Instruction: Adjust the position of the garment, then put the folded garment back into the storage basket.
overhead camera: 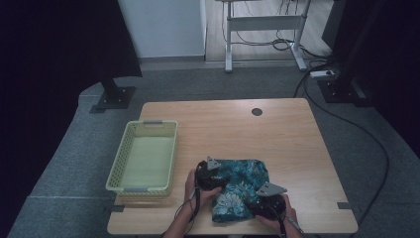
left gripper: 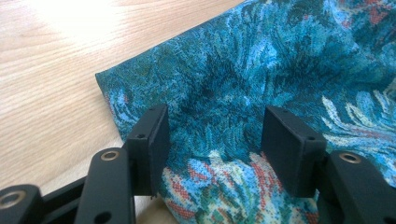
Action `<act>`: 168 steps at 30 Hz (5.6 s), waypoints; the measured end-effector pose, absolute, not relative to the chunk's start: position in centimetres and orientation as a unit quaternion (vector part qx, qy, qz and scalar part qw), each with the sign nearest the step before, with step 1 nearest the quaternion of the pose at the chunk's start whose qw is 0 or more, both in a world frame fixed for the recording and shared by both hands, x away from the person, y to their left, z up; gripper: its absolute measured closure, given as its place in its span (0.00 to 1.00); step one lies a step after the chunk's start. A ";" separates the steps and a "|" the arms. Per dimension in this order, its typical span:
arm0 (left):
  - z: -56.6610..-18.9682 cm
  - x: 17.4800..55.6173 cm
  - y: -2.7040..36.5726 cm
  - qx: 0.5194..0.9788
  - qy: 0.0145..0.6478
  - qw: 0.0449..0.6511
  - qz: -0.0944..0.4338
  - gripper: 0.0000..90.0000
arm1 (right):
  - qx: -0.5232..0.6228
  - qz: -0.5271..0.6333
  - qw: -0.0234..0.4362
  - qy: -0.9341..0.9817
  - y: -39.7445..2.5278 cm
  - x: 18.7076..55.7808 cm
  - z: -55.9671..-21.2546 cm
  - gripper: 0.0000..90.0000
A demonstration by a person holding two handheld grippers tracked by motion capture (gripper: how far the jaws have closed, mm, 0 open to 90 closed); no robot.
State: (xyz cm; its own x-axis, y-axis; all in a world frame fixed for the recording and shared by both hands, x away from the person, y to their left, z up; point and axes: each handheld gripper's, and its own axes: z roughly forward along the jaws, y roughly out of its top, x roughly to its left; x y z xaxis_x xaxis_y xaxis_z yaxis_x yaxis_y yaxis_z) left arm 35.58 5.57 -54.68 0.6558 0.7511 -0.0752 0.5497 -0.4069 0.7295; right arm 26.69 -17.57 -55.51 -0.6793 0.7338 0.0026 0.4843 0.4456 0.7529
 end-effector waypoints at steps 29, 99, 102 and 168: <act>-54.7 34.9 -0.3 0.848 0.352 0.376 0.125 0.46 | 0.406 0.371 0.186 0.814 -22.5 24.3 -55.6 0.46; -52.3 34.6 2.5 0.798 0.407 0.434 0.100 0.37 | 0.426 0.401 0.214 0.783 -24.5 21.3 -53.6 0.45; -52.3 34.9 2.3 0.801 0.408 0.428 0.099 0.36 | 0.425 0.400 0.214 0.783 -24.5 21.3 -53.6 0.45; -55.4 37.4 -2.0 0.832 0.363 0.389 0.159 0.61 | 0.419 0.397 0.212 0.789 -24.4 21.1 -53.7 0.45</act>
